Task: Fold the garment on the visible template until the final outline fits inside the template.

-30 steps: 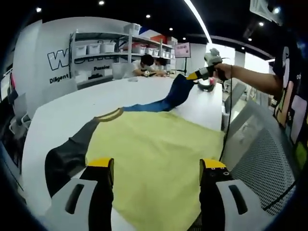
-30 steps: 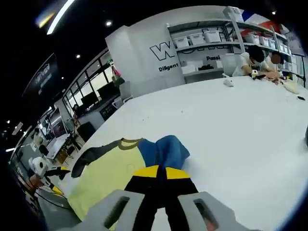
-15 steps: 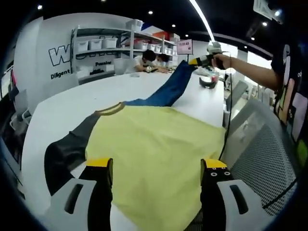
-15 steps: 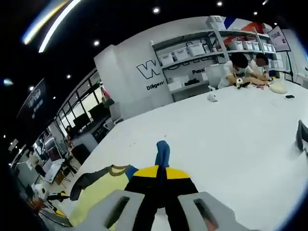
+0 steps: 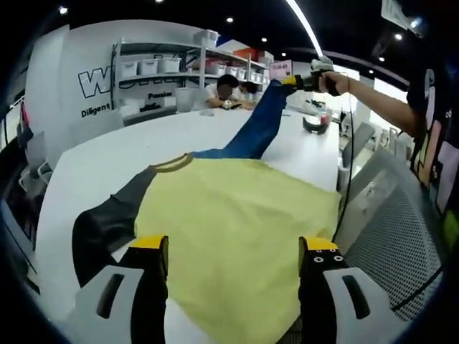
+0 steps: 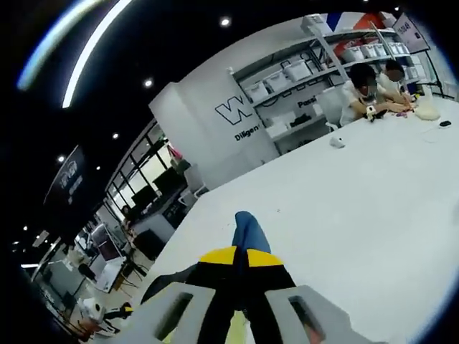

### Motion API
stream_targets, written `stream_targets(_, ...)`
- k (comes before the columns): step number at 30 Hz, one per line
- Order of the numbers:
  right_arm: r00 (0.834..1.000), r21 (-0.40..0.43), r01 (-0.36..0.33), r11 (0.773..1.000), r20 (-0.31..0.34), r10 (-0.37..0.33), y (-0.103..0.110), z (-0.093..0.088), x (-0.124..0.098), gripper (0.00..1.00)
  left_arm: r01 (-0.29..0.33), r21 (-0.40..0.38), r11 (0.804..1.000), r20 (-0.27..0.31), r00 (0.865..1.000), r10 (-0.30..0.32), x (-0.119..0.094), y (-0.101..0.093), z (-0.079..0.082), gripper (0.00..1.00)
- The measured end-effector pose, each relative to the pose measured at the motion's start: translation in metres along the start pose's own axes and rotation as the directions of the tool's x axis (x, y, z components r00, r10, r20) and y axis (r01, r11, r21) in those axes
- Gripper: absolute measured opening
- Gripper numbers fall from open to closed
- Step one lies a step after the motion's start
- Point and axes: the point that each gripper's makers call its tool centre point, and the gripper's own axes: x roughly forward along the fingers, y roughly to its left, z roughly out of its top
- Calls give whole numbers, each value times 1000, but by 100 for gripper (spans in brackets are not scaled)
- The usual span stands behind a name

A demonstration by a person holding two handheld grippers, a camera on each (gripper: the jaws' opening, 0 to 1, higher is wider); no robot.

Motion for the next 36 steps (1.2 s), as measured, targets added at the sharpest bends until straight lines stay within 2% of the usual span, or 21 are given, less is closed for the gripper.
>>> stream_targets(4,998,0,-55,998,-3,55,23,-2,9,0,-12,0,1000,-3,1000,12,0,1,-2,70)
stream_targets(9,997,-2,-70,998,-12,70,32,-4,15,0,-21,8,1000,0,1000,21,-1,2,-1,72)
stream_targets(11,995,-13,-93,996,-23,92,42,-7,20,0,-12,7,1000,8,1000,12,-1,0,0,74)
stream_targets(13,989,-14,-140,990,-46,140,60,-14,33,0,-34,-4,999,39,999,34,0,2,5,73)
stream_targets(15,986,-20,-157,987,-54,156,70,-16,39,0,-43,-18,999,55,998,44,1,3,7,73)
stream_targets(16,978,-35,-201,979,-68,198,90,-21,51,0,-49,-27,998,64,997,51,2,4,8,73)
stream_targets(17,975,-34,-212,977,-70,209,97,-22,53,0,-53,-26,998,66,996,55,2,5,9,74)
stream_targets(19,965,-24,-252,968,-79,249,114,-26,60,0,-67,-35,997,90,994,70,2,8,13,82)
stream_targets(21,959,-32,-274,961,-81,271,124,-28,64,0,-64,-43,997,98,993,68,2,9,14,86)
stream_targets(30,939,-24,-333,943,-100,329,155,-40,82,0,-48,-49,998,105,993,53,3,4,16,84)
stream_targets(36,927,-33,-356,934,-140,349,175,-58,100,0,-48,-55,997,109,993,54,3,6,15,84)
